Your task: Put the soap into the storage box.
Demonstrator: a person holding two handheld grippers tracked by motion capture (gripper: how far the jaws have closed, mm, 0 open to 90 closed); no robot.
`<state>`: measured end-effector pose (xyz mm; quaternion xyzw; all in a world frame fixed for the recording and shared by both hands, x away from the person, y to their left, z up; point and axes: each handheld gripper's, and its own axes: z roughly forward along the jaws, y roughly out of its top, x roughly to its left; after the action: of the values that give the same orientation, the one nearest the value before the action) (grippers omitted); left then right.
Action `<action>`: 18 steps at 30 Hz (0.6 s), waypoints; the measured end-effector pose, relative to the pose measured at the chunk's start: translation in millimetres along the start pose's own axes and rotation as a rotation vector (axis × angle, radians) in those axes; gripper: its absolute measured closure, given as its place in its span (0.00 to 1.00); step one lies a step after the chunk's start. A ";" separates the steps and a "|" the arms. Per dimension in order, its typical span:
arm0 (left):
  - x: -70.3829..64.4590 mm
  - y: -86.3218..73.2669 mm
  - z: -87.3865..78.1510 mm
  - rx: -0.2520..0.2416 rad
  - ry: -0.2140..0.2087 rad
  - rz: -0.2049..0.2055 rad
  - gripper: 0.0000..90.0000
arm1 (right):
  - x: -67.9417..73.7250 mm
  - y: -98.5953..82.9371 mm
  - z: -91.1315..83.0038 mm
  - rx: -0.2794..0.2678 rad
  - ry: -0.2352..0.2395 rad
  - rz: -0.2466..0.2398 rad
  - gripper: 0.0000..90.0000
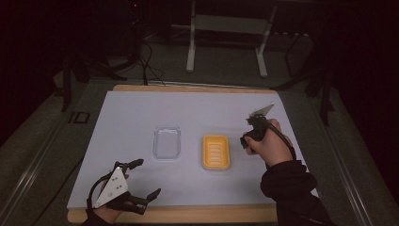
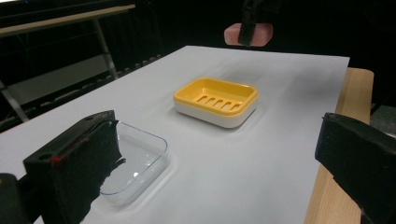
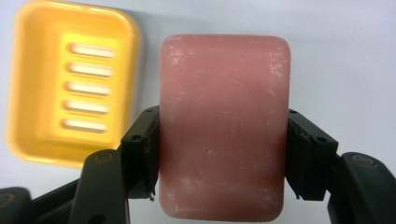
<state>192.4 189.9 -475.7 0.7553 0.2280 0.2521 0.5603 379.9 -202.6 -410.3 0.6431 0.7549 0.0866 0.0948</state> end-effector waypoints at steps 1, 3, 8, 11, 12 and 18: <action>0.0 0.1 -0.2 -0.001 -0.001 0.000 0.01 | 3.0 0.2 -0.9 -0.006 0.002 -0.001 0.42; -0.2 0.3 -0.7 -0.001 0.001 0.002 0.01 | 9.4 0.6 -2.2 -0.007 0.007 -0.005 0.42; -0.4 0.3 -0.4 0.002 0.001 0.004 0.01 | 28.3 1.5 -6.0 -0.021 0.045 -0.003 0.42; -0.6 0.5 -1.0 0.000 0.000 0.004 0.01 | 39.7 2.1 -2.7 -0.025 0.067 -0.013 0.42; -0.7 0.6 -1.2 -0.002 0.001 0.003 0.01 | 43.9 1.9 -1.6 -0.025 0.067 -0.016 0.42; -0.6 0.7 -1.4 -0.004 0.000 0.005 0.01 | 64.1 2.5 6.1 -0.036 0.098 -0.016 0.42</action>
<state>191.1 190.4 -474.8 0.7547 0.2257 0.2538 0.5613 373.9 -138.9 -417.6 0.6303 0.7621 0.1304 0.0700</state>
